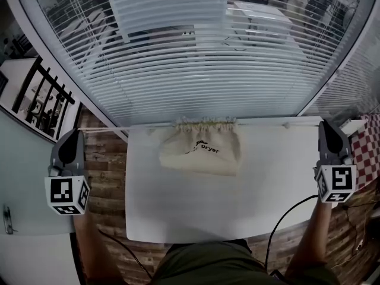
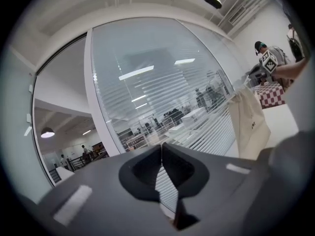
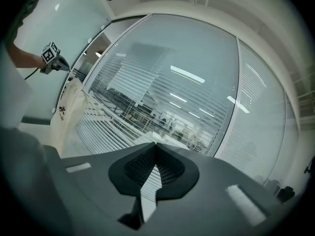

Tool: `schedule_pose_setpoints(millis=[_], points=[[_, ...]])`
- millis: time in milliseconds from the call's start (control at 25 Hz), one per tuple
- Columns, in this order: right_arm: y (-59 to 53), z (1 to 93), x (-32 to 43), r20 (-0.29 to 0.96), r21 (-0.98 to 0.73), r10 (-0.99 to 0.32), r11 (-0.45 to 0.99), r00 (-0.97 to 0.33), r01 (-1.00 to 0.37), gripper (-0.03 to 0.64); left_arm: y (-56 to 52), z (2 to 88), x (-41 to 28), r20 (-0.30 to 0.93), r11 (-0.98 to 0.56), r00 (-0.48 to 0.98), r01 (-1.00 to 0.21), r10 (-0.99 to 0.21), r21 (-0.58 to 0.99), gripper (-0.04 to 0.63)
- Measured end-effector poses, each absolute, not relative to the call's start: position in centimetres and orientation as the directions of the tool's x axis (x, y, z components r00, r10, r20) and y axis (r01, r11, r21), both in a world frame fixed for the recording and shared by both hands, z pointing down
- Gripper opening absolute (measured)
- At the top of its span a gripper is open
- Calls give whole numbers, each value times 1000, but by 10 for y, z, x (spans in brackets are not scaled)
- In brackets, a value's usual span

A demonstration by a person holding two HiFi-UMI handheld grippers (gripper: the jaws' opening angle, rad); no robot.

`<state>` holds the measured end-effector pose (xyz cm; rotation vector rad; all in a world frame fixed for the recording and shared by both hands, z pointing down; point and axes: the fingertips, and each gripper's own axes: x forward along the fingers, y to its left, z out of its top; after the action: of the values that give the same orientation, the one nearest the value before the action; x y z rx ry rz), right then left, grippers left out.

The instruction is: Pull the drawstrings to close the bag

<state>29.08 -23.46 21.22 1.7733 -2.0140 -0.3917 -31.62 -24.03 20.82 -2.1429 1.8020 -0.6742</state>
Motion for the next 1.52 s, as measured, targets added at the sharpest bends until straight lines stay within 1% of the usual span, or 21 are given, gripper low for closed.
schedule_pose_setpoints(millis=[240, 360, 440, 560, 640, 880, 1160, 1520], points=[[-237, 204, 297, 111, 473, -991, 123, -80, -872, 11, -241, 202, -336, 171, -174, 110, -891, -979, -419, 11], [-237, 208, 295, 114, 449, -990, 123, -80, -885, 11, -241, 202, -334, 163, -179, 124, -903, -979, -390, 11], [-234, 204, 292, 97, 448, -991, 122, -88, -886, 11, -239, 192, -328, 125, -165, 123, -894, -984, -416, 11], [-233, 181, 279, 36, 476, -992, 123, -121, -871, 11, -237, 168, -317, 33, -145, 144, -896, -989, -421, 11], [-234, 172, 272, 10, 475, -990, 127, -139, -871, 11, -238, 161, -305, 11, -158, 169, -894, -986, -419, 11], [-233, 172, 265, -8, 442, -989, 130, -148, -888, 11, -244, 160, -285, 19, -193, 204, -889, -979, -416, 11], [-230, 183, 276, 17, 429, -991, 128, -133, -894, 12, -245, 167, -286, 23, -196, 203, -903, -979, -382, 11], [-230, 188, 279, 28, 423, -992, 126, -126, -897, 11, -246, 172, -287, 41, -197, 197, -901, -980, -386, 11]])
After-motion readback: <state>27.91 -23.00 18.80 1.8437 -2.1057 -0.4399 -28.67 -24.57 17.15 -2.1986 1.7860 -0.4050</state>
